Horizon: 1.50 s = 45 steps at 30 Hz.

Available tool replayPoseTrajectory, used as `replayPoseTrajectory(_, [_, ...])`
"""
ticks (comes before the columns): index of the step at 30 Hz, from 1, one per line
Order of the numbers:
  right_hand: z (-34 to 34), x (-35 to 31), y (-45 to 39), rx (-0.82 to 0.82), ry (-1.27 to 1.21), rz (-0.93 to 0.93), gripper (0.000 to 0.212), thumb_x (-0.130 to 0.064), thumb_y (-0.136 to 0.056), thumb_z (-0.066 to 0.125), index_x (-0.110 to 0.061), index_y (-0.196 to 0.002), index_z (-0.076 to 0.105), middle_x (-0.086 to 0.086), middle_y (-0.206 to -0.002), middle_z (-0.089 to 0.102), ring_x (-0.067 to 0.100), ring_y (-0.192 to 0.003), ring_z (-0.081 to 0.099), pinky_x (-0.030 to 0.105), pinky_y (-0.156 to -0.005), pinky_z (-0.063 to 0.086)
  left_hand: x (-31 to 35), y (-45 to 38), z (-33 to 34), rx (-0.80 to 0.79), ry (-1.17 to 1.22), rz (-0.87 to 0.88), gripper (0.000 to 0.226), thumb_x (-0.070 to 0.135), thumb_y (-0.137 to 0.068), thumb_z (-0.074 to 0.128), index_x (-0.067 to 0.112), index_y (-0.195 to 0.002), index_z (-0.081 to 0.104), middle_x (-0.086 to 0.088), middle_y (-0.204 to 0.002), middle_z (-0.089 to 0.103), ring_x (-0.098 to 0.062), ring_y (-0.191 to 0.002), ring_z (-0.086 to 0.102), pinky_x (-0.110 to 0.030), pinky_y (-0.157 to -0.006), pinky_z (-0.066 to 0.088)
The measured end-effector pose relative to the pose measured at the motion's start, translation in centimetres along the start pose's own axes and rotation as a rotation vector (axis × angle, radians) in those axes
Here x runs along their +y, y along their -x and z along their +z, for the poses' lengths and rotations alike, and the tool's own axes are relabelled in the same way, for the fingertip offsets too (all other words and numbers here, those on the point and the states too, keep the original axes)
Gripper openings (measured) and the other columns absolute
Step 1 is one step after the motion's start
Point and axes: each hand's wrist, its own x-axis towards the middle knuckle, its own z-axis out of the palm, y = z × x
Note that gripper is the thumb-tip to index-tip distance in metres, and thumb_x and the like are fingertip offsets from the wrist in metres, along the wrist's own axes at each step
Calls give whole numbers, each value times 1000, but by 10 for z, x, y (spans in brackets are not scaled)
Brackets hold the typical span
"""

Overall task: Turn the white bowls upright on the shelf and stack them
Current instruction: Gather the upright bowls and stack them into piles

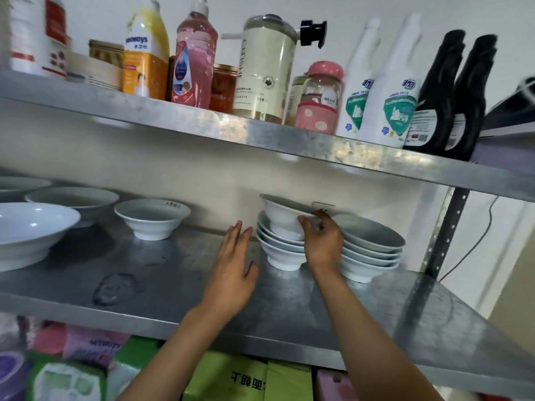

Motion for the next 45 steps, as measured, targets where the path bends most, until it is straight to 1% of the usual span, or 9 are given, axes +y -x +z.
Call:
replayPoseTrajectory(5, [11,11,3,-67,176,57,26,-38,-79,71,-23,-101,69,6,-103,70,28,-95,64,30,-77,49,-8,2,-5,-11,13,-35,65,13,-89,55,17,-147,26,2,-158,12,-12,-146,7,-25,-117,11])
replayPoseTrajectory(8, [18,18,3,-78,315,85,28,-40,-78,71,-27,-102,71,10,-117,61,31,-106,59,35,-88,50,-17,-2,-12,6,10,-54,65,11,-88,56,15,-147,28,0,-158,15,-14,-146,9,-21,-114,9])
replayPoseTrajectory(12, [25,20,17,-99,456,89,39,-41,-89,59,-25,-125,62,22,-152,27,36,-141,24,44,-115,24,-25,-4,-19,13,22,-71,65,11,-88,54,16,-147,27,0,-158,15,-12,-146,7,-19,-112,8])
replayPoseTrajectory(16, [39,2,29,-151,535,88,56,-39,-94,47,-20,-145,37,22,-159,2,35,-147,2,45,-119,6,-34,2,-24,10,16,-74,66,11,-89,54,17,-148,25,0,-158,14,-11,-146,5,-18,-112,7])
replayPoseTrajectory(25, [98,-53,101,-317,417,-341,62,-25,-89,52,-17,-148,32,15,-160,13,29,-148,6,40,-119,7,-66,23,-68,45,-99,-99,72,9,-86,56,11,-149,22,-5,-158,14,-17,-146,9,-18,-112,6])
replayPoseTrajectory(29, [132,-70,128,-422,336,-365,60,-24,-91,52,-16,-148,33,16,-159,16,28,-149,7,38,-120,12,-92,36,-103,74,-165,-151,69,6,-85,55,7,-148,25,-10,-157,18,-24,-146,12,-29,-117,11])
replayPoseTrajectory(37, [201,-108,168,-625,207,-399,55,-23,-90,56,-11,-142,43,20,-150,35,35,-140,31,38,-115,26,-139,62,-166,203,-271,-286,69,20,-80,46,9,-146,31,-9,-155,24,-23,-145,16,-30,-117,14])
replayPoseTrajectory(40, [223,-108,164,-705,287,-547,52,-26,-90,54,-12,-139,44,19,-135,50,37,-123,49,41,-100,42,-157,72,-184,244,-290,-316,67,19,-83,48,14,-147,29,-4,-157,21,-18,-146,13,-33,-118,15])
replayPoseTrajectory(45, [256,-113,138,-768,355,-425,51,-33,-96,46,-15,-142,37,14,-130,58,34,-116,56,39,-86,46,-185,72,-212,306,-398,-383,65,14,-88,57,19,-147,29,-4,-158,17,-21,-145,13,-39,-118,20])
